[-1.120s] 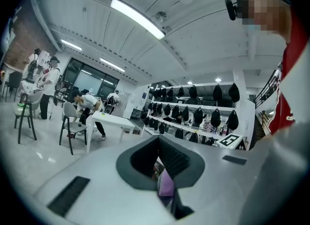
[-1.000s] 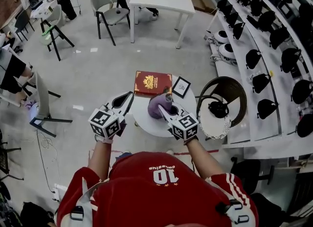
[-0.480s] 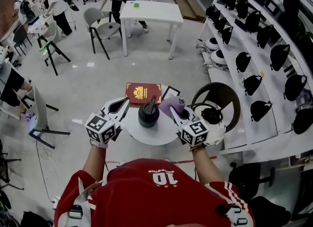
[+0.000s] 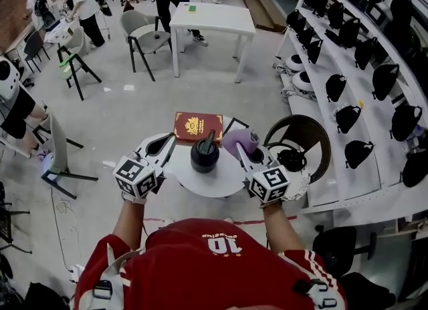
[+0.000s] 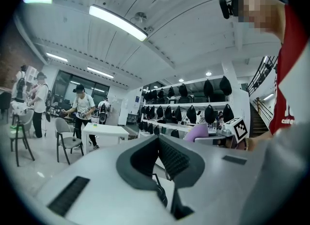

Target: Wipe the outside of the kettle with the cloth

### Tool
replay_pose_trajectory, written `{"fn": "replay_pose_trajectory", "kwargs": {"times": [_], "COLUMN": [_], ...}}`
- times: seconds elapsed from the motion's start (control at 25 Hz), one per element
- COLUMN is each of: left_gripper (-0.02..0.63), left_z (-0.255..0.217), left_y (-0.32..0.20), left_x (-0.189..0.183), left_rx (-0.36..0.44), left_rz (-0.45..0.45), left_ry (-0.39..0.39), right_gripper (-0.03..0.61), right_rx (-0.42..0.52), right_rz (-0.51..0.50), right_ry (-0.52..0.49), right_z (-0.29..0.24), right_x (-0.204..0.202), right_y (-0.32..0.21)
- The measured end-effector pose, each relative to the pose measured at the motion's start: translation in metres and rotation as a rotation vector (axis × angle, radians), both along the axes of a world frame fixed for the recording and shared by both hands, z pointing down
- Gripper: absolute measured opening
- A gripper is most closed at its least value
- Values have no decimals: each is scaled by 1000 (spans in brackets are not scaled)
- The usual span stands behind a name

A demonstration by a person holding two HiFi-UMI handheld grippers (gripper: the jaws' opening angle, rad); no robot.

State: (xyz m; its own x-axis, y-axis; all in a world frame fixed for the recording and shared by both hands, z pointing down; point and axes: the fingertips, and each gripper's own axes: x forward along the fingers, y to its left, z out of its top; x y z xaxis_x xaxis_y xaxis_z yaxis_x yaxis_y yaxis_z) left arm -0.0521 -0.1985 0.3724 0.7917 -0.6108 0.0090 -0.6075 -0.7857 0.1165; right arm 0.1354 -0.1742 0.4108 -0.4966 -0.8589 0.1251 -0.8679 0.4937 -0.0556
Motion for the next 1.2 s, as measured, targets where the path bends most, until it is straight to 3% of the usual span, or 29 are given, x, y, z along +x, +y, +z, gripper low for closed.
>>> {"fn": "replay_pose_trajectory", "kwargs": {"times": [1.2], "left_gripper": [6], "left_z": [7], "left_y": [12], "left_x": [-6], "left_rx": [-24], "left_rz": [-14], "left_ry": [3], "right_gripper": [44], "right_rx": [-3], "right_rz": [32], "right_ry": [34], "right_z": [4], "right_x": [-6], "right_y": [12]}}
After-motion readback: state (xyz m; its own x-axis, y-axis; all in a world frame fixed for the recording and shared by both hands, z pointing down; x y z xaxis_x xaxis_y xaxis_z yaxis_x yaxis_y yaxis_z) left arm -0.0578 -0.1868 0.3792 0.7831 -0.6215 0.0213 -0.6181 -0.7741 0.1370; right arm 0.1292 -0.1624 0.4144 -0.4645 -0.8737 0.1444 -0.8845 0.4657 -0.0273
